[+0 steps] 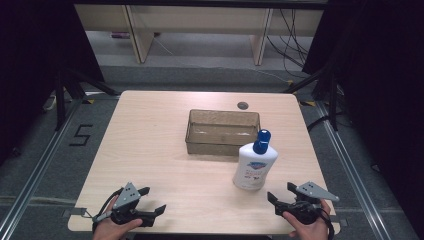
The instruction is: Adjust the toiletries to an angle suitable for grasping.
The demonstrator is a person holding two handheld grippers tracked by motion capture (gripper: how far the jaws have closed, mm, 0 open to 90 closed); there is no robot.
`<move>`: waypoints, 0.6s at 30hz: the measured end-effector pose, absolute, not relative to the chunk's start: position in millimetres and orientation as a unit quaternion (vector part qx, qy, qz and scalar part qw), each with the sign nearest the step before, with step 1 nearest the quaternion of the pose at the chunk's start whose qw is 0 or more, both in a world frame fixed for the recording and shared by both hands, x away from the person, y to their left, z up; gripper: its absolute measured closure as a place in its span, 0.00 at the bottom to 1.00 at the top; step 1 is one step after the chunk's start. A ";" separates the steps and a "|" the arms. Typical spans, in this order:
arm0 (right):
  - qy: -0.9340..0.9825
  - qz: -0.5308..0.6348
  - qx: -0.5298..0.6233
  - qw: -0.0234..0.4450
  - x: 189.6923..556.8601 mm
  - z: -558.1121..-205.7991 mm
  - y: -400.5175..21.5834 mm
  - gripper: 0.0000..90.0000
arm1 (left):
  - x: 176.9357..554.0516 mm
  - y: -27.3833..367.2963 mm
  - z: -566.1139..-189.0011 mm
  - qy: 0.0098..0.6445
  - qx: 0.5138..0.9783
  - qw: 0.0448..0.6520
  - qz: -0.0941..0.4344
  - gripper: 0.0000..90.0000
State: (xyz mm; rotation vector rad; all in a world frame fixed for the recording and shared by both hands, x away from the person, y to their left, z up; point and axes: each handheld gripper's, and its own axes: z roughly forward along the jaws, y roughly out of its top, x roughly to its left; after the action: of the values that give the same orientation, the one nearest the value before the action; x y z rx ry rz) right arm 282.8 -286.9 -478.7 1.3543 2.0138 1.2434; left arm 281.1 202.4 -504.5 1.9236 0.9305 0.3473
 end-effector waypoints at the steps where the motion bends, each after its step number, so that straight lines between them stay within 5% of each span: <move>1: 0.725 0.442 0.487 0.206 282.2 -477.8 -287.4 0.19 | 281.1 202.3 -504.6 0.379 0.785 0.469 0.141 0.17; 18: 0.702 0.496 0.453 0.236 274.8 -455.2 -282.3 0.22 | 281.3 203.0 -504.3 0.385 0.786 0.463 0.142 0.17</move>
State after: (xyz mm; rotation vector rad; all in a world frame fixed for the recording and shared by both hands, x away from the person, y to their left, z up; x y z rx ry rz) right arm 274.8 -282.3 -455.2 1.2418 1.9254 1.3594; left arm 281.3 203.0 -504.3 1.9309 0.9468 0.3485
